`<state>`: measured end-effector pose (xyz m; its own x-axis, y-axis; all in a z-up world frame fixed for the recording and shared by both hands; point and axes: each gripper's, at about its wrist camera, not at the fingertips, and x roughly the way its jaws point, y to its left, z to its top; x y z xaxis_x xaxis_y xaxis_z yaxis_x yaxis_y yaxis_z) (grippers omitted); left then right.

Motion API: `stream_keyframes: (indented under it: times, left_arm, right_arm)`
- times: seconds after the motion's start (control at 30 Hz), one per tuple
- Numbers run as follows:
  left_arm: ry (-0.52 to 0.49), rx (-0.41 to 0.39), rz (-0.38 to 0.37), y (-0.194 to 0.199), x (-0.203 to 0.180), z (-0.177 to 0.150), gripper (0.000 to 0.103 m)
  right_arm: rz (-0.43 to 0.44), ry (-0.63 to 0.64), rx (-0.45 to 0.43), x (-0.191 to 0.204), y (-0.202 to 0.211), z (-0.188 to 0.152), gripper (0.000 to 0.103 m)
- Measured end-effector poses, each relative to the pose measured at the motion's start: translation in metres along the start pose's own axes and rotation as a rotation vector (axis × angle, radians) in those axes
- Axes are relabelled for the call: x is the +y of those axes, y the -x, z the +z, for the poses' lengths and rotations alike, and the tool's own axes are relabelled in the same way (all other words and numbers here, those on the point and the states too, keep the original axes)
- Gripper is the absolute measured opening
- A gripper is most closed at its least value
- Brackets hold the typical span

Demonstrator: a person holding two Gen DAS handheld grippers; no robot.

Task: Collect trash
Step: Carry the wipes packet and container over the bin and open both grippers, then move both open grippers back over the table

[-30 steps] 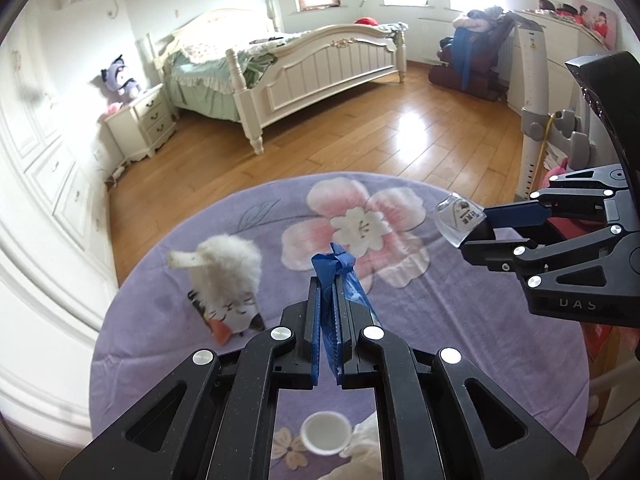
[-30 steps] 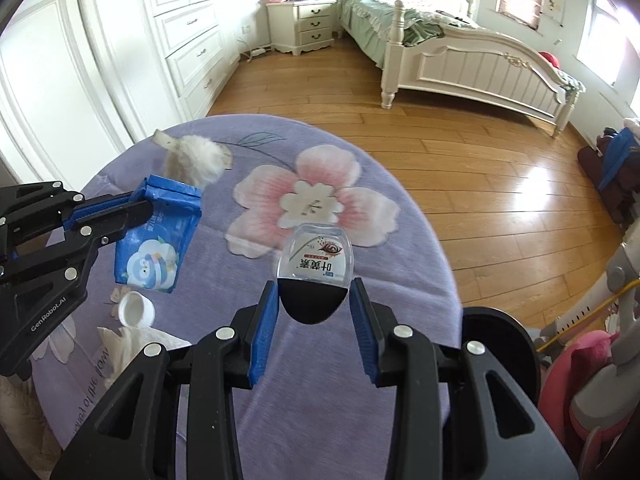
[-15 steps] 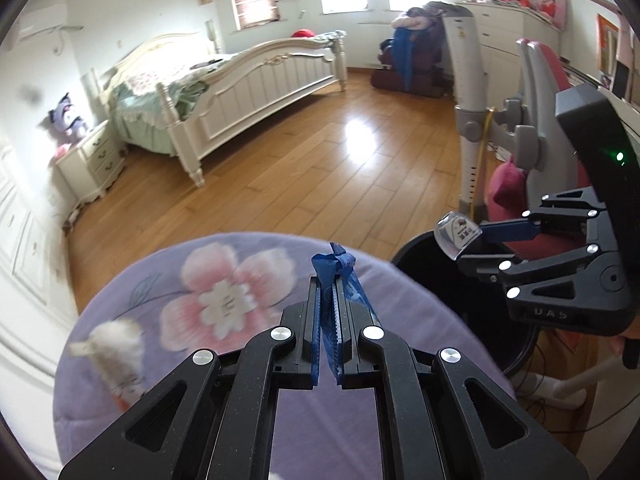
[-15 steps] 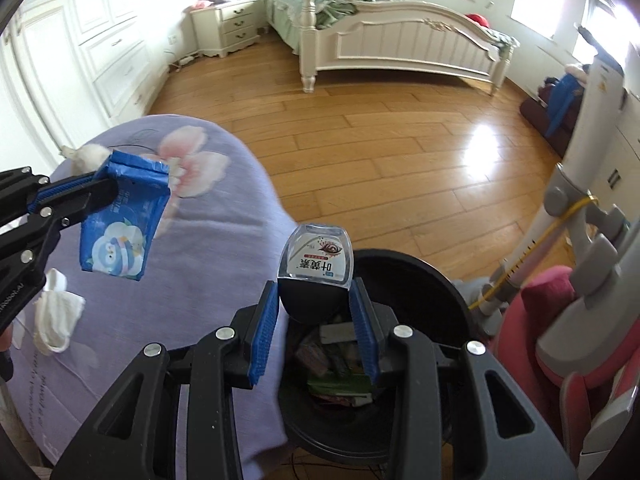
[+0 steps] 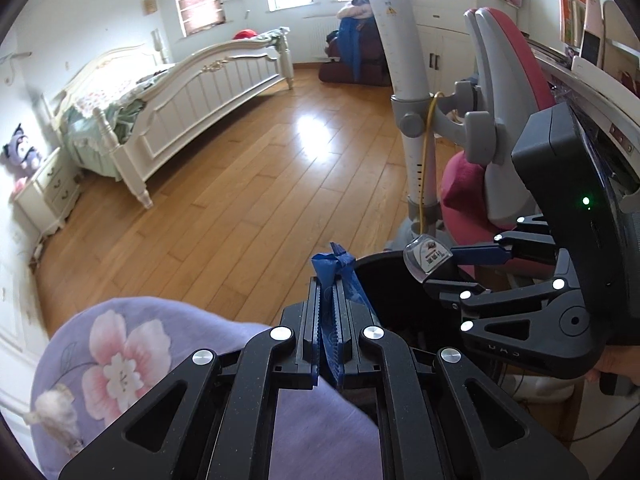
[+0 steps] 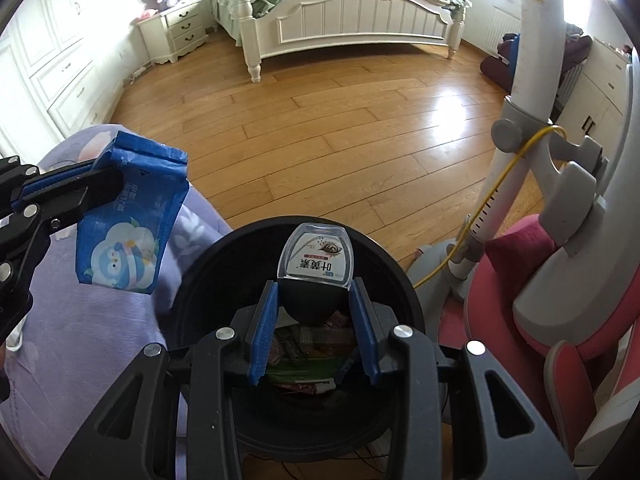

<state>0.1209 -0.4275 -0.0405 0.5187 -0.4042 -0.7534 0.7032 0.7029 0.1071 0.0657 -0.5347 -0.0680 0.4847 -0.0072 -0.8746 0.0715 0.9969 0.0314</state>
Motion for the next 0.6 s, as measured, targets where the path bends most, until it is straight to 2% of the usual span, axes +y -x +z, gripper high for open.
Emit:
stream_keyframes:
  times: [0.3,0.37,0.4,0.43,0.47,0.5,0.57,0.6]
  left_arm:
    - [-0.012,0.034,-0.013,-0.022,-0.01,0.007,0.007]
    - [-0.015,0.038,-0.003,-0.025,-0.011,0.008,0.011]
    - [-0.012,0.041,-0.002,-0.025,-0.009,0.007,0.023]
    - [-0.007,0.041,0.008,-0.024,-0.009,0.007,0.042]
    - [0.002,0.041,0.029,-0.025,-0.008,0.007,0.058]
    - [0.01,0.029,0.046,-0.024,-0.007,0.007,0.082]
    - [0.022,-0.025,0.053,-0.015,-0.004,0.006,0.083]
    - [0.025,-0.019,0.045,-0.013,-0.002,0.008,0.083]
  right_arm:
    - [0.0,-0.017,0.024,-0.016,-0.016,0.002,0.038]
    - [-0.013,-0.021,0.031,-0.016,-0.021,0.002,0.039]
    - [-0.018,-0.027,0.036,-0.016,-0.022,0.003,0.05]
    - [-0.022,-0.036,0.04,-0.017,-0.023,0.003,0.059]
    - [-0.032,-0.039,0.035,-0.017,-0.023,0.003,0.072]
    - [-0.042,-0.038,0.027,-0.018,-0.021,0.002,0.075]
    - [-0.046,-0.037,0.018,-0.017,-0.019,0.003,0.075]
    - [-0.044,-0.041,0.016,-0.017,-0.018,0.004,0.075]
